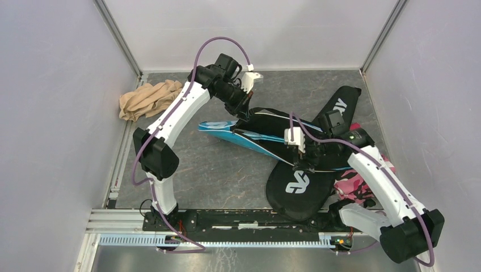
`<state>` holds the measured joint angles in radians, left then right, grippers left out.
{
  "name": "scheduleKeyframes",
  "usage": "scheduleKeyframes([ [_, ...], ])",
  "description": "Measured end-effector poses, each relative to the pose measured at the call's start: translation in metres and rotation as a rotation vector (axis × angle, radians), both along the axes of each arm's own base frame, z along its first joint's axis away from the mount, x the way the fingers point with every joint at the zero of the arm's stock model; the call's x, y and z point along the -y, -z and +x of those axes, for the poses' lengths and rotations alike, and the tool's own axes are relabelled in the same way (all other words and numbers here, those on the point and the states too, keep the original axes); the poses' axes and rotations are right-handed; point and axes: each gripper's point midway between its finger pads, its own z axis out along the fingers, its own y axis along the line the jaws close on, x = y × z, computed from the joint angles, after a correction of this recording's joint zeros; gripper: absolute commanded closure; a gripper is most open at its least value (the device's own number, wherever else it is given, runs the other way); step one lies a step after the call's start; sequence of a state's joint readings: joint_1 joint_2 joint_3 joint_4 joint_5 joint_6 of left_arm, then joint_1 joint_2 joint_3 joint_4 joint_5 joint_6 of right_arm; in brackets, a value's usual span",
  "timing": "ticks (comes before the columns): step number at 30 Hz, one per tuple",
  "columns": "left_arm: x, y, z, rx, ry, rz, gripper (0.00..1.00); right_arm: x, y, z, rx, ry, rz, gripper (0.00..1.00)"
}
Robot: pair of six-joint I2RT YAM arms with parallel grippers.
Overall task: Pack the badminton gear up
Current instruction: Adjust the racket bag at the center of the board.
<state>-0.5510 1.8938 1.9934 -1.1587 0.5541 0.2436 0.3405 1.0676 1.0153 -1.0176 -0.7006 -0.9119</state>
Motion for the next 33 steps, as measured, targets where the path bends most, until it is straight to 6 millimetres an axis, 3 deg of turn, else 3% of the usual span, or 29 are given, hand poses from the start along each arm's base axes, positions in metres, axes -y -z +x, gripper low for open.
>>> scheduleKeyframes([
  [8, 0.001, 0.002, 0.000, -0.042, -0.006, -0.021, 0.98, -0.002, 0.060, -0.019, -0.036, -0.041, -0.128, 0.32],
  [13, 0.002, 0.000, -0.003, -0.063, -0.002, -0.042, 0.98, 0.000, 0.081, -0.014, 0.008, -0.008, -0.211, 0.57],
  [18, 0.003, -0.003, -0.005, -0.081, 0.006, -0.065, 0.98, 0.001, 0.079, 0.007, 0.087, 0.067, -0.245, 0.96],
  [19, 0.002, -0.003, -0.006, -0.088, 0.006, -0.067, 0.98, 0.002, 0.079, 0.010, 0.092, 0.083, -0.251, 1.00],
  [21, 0.001, -0.004, -0.006, -0.095, 0.007, -0.075, 0.97, 0.003, 0.078, 0.014, 0.102, 0.101, -0.257, 1.00],
  [25, -0.002, -0.005, -0.009, -0.110, 0.024, -0.087, 0.86, 0.004, 0.066, 0.021, 0.126, 0.127, -0.263, 1.00],
  [33, -0.011, -0.005, -0.023, -0.124, 0.120, -0.099, 0.70, -0.001, 0.024, 0.034, 0.191, 0.138, -0.234, 1.00],
])
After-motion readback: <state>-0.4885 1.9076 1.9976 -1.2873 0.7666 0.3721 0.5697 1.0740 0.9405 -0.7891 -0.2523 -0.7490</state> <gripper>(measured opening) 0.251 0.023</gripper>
